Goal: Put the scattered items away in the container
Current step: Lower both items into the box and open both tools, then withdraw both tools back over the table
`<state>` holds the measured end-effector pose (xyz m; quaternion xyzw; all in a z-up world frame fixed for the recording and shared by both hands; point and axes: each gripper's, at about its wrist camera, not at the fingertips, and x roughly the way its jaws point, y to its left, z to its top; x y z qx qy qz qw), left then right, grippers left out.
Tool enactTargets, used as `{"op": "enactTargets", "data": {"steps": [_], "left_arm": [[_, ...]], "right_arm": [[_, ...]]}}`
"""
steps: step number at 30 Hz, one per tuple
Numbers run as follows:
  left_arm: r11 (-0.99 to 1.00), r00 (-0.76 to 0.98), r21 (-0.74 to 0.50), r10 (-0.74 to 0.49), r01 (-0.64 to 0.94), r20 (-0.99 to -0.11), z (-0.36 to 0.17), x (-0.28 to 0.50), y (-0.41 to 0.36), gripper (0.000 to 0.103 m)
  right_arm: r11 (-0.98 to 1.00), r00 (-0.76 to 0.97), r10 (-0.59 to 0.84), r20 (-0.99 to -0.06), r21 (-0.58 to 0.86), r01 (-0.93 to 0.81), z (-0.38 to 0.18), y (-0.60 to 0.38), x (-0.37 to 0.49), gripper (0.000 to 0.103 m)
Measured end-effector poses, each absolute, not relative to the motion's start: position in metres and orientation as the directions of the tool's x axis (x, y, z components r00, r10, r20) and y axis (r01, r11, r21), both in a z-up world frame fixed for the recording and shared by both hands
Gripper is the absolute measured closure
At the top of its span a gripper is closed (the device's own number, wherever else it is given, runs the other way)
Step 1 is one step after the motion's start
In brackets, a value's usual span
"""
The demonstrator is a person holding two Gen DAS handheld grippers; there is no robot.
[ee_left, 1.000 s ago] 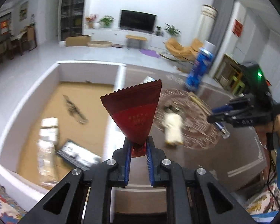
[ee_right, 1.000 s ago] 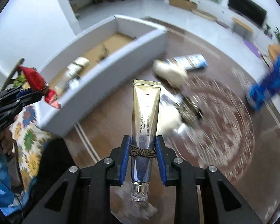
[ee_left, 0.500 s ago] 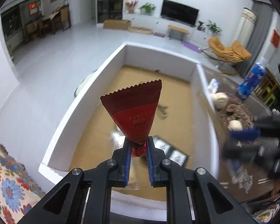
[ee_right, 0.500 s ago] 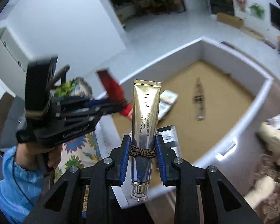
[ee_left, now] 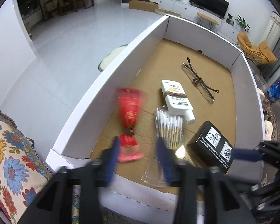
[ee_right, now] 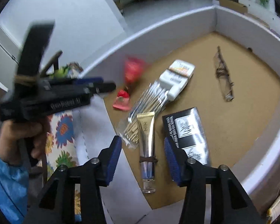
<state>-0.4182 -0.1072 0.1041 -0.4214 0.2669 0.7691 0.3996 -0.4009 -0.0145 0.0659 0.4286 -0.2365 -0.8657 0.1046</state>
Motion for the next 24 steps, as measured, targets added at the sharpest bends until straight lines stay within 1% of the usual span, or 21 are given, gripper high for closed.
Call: {"op": "enactTargets", "data": {"steps": [1,3,4,6,8,10,13,14,16,17,18,20,24], "left_arm": [[-0.544,-0.342,0.080,0.400,-0.836,-0.850,0.108,-0.413,-0.109,0.037],[-0.544,-0.353,0.078,0.423,-0.836,-0.835,0.115,-0.404,-0.113,0.036],[-0.536,-0.350,0.071,0.440,-0.841,-0.827,0.119,-0.393,-0.114,0.036],[-0.510,-0.342,0.067,0.467,-0.857,-0.815,0.125,-0.374,-0.101,0.036],[-0.464,-0.333,0.077,0.501,-0.883,-0.799,0.130,-0.343,-0.097,0.035],[-0.400,-0.312,0.088,0.537,-0.912,-0.784,0.134,-0.305,-0.091,0.035],[-0.306,-0.259,0.087,0.586,-0.948,-0.768,0.139,-0.249,-0.083,0.034],[-0.270,-0.232,0.079,0.603,-0.960,-0.764,0.139,-0.228,-0.081,0.032],[-0.198,-0.171,0.056,0.630,-0.979,-0.758,0.137,-0.189,-0.076,0.024],[-0.159,-0.136,0.043,0.636,-0.986,-0.760,0.131,-0.169,-0.074,0.018],[-0.120,-0.099,0.029,0.635,-0.992,-0.766,0.124,-0.148,-0.071,0.015],[-0.065,-0.050,0.013,0.614,-0.998,-0.788,0.102,-0.118,-0.061,0.015],[-0.028,-0.063,0.057,0.537,-0.998,-0.841,0.043,-0.077,-0.036,0.015]], "right_arm": [[-0.865,-0.637,-0.371,-0.676,0.500,-0.027,0.071,-0.007,-0.393,0.050],[-0.871,-0.690,-0.328,-0.645,0.490,-0.043,0.078,0.009,-0.370,0.038],[-0.878,-0.718,-0.295,-0.631,0.475,-0.056,0.081,0.018,-0.355,0.036],[-0.891,-0.760,-0.228,-0.609,0.445,-0.089,0.082,0.035,-0.326,0.025],[-0.899,-0.790,-0.146,-0.595,0.413,-0.146,0.078,0.057,-0.290,0.022],[-0.896,-0.798,-0.063,-0.599,0.387,-0.220,0.063,0.080,-0.251,0.021],[-0.876,-0.759,0.058,-0.649,0.332,-0.350,0.028,0.117,-0.193,0.020],[-0.867,-0.738,0.087,-0.670,0.313,-0.387,0.018,0.127,-0.175,0.020],[-0.841,-0.682,0.140,-0.718,0.277,-0.464,-0.007,0.148,-0.135,0.020],[-0.827,-0.654,0.161,-0.739,0.260,-0.498,-0.020,0.157,-0.119,0.020],[-0.812,-0.626,0.180,-0.759,0.244,-0.530,-0.032,0.166,-0.101,0.020],[-0.789,-0.586,0.210,-0.783,0.219,-0.575,-0.053,0.175,-0.073,0.020],[-0.764,-0.550,0.234,-0.802,0.198,-0.614,-0.079,0.178,-0.038,0.020]]}}
